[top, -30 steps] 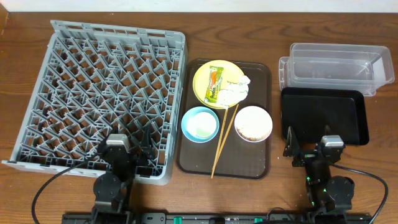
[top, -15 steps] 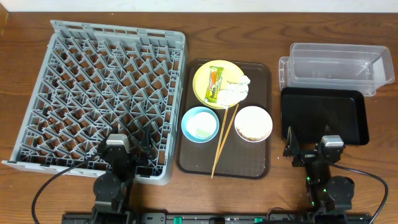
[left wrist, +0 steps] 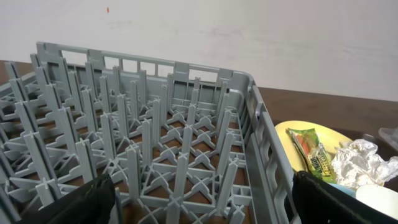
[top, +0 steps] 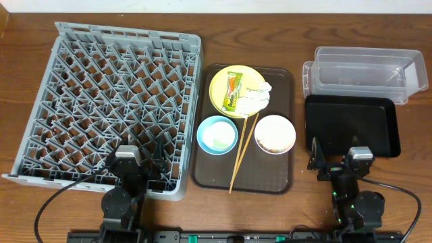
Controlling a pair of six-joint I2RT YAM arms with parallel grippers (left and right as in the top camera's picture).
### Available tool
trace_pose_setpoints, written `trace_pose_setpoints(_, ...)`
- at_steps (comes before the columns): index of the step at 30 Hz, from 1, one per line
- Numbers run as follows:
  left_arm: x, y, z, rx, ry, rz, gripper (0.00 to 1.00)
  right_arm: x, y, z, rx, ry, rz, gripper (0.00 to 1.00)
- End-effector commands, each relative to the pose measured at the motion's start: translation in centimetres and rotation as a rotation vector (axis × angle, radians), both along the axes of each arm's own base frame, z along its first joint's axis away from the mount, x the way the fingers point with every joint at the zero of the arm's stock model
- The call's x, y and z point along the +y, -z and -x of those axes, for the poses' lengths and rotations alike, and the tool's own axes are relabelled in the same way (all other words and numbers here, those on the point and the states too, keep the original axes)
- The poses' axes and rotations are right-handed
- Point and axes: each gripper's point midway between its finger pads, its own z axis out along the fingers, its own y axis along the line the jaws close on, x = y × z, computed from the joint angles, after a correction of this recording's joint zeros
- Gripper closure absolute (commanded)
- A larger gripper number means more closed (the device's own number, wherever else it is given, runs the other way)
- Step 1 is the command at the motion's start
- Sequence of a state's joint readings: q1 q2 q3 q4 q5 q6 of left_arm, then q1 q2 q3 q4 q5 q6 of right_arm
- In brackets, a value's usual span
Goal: Sort waste into correct bins and load items into the dishwasher
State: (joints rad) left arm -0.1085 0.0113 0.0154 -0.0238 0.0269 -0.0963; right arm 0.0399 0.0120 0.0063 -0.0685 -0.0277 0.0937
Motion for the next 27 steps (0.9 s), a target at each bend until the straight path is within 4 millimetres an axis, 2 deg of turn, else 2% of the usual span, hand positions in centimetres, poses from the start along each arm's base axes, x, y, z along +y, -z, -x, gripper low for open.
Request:
trace_pose_setpoints(1, 0.1, 1.6, 0.1, 0.051, -0.006, -0.021, 0.09, 0.5, 0.1, 0.0, 0.002, -0.025, 0.013, 0.01)
trace_pose_setpoints(12, 0.1, 1.6, 0.1, 0.05, -0.006, -0.021, 0.09, 0.6, 0.0, 0.0, -0.003, -0.026, 0.008, 0.01)
trace_pose_setpoints(18, 0.1, 1.3, 0.1, 0.043, -0.006, -0.018, 0.09, 0.7, -0.1, 0.1, 0.006, -0.026, -0.128, 0.01)
trace_pose_setpoints(23, 0.1, -0.7, 0.3, 0.027, -0.007, -0.014, 0.09, 1.4, -0.9, 0.2, 0.013, -0.065, -0.13, 0.01)
trace_pose_setpoints(27, 0.3, -1.0, 0.7, 0.123, -0.01, -0.027, 0.09, 2.0, -2.6, 0.1, 0.031, -0.101, -0.132, 0.01)
